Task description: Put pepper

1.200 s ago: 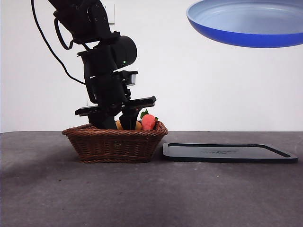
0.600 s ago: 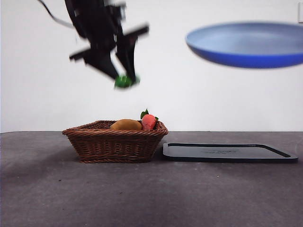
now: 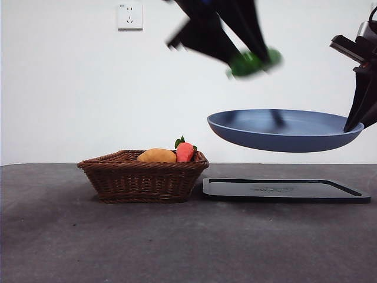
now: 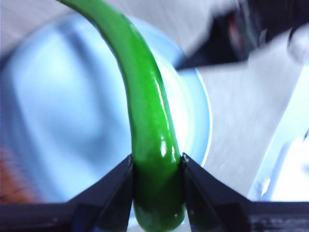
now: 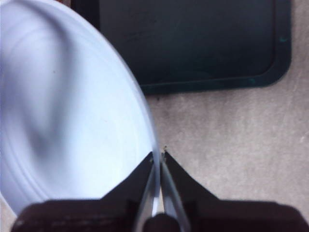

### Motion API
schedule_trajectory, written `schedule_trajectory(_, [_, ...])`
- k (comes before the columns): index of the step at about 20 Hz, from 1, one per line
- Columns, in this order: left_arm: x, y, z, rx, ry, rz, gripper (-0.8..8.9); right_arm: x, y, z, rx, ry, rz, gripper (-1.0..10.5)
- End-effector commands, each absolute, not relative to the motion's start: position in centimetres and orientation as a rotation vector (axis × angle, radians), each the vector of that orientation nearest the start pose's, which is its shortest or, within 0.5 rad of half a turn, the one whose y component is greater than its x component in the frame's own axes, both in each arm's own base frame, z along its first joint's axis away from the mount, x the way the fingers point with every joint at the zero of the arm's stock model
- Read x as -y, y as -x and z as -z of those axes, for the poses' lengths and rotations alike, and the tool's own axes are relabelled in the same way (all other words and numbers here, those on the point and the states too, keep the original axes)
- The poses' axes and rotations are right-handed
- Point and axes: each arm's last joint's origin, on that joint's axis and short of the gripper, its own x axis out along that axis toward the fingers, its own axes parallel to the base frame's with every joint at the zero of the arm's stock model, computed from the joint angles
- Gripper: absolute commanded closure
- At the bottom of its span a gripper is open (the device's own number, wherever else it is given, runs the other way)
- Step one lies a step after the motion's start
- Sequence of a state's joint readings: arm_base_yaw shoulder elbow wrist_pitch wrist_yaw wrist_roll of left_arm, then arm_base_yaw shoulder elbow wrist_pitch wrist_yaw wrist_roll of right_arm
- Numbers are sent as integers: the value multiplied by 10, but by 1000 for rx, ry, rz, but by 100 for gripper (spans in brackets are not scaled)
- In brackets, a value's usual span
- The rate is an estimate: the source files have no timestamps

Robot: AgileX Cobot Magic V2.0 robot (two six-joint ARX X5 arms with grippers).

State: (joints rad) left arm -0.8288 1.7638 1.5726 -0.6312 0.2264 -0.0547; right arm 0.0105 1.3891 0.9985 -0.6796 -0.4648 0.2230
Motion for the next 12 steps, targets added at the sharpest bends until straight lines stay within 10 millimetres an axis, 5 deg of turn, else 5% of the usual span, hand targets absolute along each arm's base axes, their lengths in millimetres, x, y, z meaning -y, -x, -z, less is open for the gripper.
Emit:
schedule_trajectory(1, [305,-266,-287,-833,-257,980,727,-18,-271,-247,-1090,-454,-318,941])
schedule_trajectory(8, [319,-279,-249,-906,-280,967,724,-18,-269,-246,-1113,-458,-314,941])
schedule_trajectory(12, [321,-277,-248,-897,-280,973,606,-18,-267,-245,-1128,-461,-309,941])
